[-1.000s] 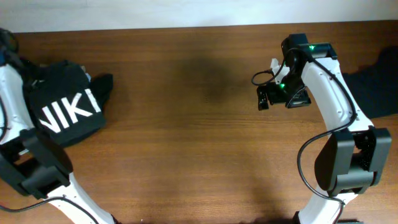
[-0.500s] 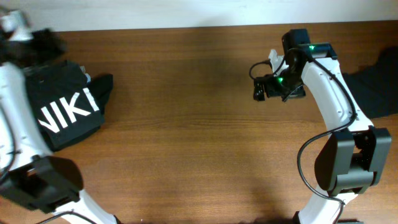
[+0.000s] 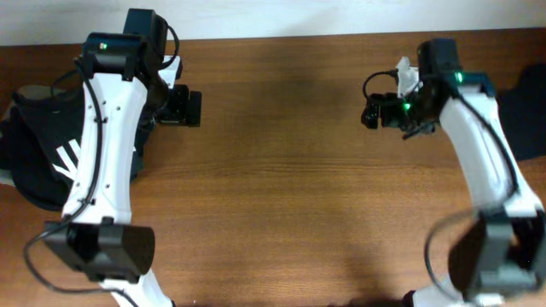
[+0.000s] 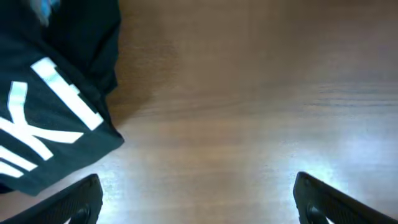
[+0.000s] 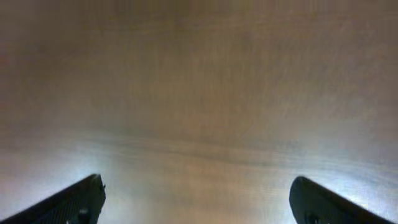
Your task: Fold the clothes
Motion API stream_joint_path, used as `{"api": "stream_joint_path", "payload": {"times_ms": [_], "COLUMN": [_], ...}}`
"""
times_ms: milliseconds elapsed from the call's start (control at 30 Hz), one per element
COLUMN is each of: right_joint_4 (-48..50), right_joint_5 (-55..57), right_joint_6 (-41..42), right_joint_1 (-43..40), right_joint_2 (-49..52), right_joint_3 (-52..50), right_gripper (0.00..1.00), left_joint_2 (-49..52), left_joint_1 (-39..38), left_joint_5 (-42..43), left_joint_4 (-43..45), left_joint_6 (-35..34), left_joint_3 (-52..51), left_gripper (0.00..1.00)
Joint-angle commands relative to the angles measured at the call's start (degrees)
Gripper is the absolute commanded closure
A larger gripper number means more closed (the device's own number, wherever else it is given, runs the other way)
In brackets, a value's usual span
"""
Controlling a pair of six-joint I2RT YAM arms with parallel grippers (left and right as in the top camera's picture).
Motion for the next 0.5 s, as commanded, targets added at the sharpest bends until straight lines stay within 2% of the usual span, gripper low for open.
{"api": "stream_joint_path", "payload": {"times_ms": [0,100,133,233,333,467], "right_joint_4": [12.1,22.1,23.1,21.7,19.7,19.7], "right_joint_5": [2.8,9.0,11.5,13.6,13.6,13.6], "right_joint_6": [2.8,2.8,2.8,2.8,2.8,2.8], "right_joint_1": [0.0,0.0,0.0,0.0,0.0,0.0], "right_joint_2": [-17.7,-36.4,-42.0,-51.0,-53.2,-50.4], "right_joint_3": [-17.8,-33.7,-37.2,-41.4,-41.5,-41.5], "right_gripper": [0.01,0.01,0.01,0.01,0.01,0.01], "left_joint_2": [-13.5,-32.4,-39.8,-55.3,-64.0,-66.5], "left_joint_1": [0.1,0.1,0.1,0.1,0.1,0.1], "left_joint_5": [-0.9,0.2,1.1,0.9,1.1,1.1], "left_joint_4": [7.1,23.9,30.9,43.6,46.6,39.1], "left_joint_6": [0.8,3.2,3.7,3.7,3.7,3.7], "left_joint_3": [-11.7,-37.4,-46.8,-64.5,-73.4,-75.4], "left_gripper": [0.02,0.02,0.01,0.01,0.01,0.01]}}
